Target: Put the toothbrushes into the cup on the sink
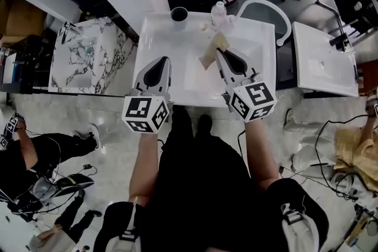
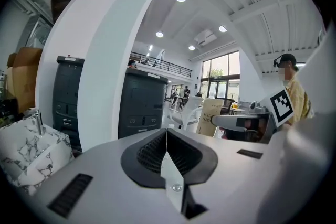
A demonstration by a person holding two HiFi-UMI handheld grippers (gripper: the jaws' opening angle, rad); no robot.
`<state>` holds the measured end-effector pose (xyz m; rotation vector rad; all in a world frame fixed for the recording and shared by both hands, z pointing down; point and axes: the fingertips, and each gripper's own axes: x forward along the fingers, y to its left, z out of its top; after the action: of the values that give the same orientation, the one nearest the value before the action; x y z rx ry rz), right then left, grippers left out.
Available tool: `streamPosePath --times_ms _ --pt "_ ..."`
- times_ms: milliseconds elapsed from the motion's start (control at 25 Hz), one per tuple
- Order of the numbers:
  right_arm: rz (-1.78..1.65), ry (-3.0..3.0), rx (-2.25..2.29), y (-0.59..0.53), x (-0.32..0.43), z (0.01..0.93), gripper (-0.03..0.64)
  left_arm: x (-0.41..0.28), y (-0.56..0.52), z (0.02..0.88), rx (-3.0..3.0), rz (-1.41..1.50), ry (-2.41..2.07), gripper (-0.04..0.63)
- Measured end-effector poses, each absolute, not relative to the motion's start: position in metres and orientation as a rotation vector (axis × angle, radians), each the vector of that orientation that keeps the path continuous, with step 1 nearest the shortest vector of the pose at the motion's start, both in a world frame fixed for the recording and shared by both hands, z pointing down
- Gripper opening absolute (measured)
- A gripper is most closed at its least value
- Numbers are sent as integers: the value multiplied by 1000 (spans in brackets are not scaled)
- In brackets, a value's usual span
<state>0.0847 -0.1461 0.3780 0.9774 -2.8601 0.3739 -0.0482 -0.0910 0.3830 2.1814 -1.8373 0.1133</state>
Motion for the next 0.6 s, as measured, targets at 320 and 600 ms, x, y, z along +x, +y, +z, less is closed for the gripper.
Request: streamPosePath --times_ms 320,600 --pt "359 -2843 1034 -180 49 368 44 -81 -134 378 2234 94 -1780 15" --pt "314 -2810 1106 -211 16 362 44 -108 -175 378 2301 67 -1697 15"
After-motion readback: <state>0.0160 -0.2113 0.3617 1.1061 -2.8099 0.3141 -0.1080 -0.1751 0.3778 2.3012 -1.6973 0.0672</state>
